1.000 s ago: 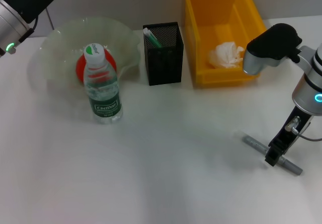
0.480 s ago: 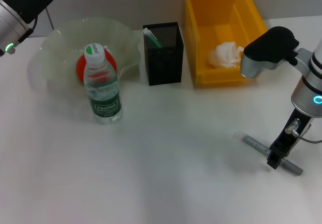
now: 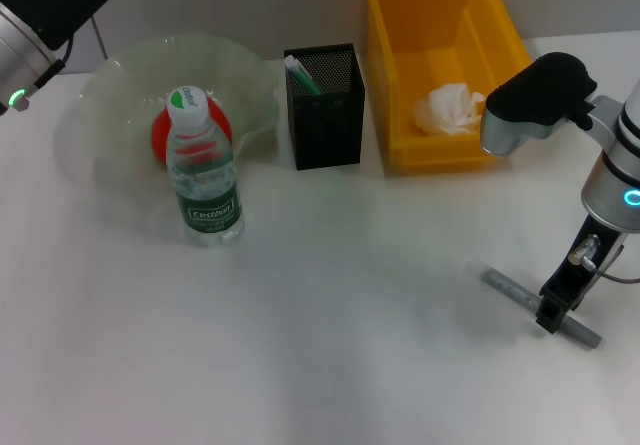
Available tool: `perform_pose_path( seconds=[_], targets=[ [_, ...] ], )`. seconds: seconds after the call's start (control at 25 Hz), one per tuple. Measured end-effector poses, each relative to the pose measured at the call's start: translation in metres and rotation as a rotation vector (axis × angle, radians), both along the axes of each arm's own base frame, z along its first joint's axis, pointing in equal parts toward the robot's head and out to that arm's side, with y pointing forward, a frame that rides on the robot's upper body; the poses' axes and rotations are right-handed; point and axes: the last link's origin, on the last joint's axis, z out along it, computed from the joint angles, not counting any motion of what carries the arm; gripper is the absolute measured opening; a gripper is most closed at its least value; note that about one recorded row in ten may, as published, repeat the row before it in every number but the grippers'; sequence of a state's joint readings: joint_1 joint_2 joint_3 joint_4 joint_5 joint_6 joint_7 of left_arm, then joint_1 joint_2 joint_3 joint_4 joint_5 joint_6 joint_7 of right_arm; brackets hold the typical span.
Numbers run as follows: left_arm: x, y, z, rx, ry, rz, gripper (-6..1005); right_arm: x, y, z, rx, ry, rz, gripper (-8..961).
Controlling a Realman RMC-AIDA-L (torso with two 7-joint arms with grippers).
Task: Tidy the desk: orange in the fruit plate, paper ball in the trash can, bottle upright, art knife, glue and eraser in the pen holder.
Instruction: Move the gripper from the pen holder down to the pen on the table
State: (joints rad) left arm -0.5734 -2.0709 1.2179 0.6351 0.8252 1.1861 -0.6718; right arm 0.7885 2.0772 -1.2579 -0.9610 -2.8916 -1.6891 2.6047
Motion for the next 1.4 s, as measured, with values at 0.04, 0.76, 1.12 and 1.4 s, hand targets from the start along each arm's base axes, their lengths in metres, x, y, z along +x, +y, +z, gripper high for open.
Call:
perform_pose_path(
  seconds=[0.04,0.76,1.12,1.4],
  targets=[
    [0.0,0.0,0.0,0.0,-0.001,-0.001,705,0.0,0.0,0.0,0.001,0.0,-0.001,395],
    [-0.002,-0.003,0.002,0.0,-0.006,-0.01,705,-0.002,0.001,0.0,0.02,0.008,-0.015,198],
    [-0.003,-0.004,0.002,-0.001,-0.007,-0.01,705,-0.003,0.002,0.0,0.034,0.015,-0.012,138],
    [-0.003,-0.007,0.004,0.004,-0.008,-0.02,704,-0.01,0.003,0.003,0.062,0.056,0.016,111]
  ],
)
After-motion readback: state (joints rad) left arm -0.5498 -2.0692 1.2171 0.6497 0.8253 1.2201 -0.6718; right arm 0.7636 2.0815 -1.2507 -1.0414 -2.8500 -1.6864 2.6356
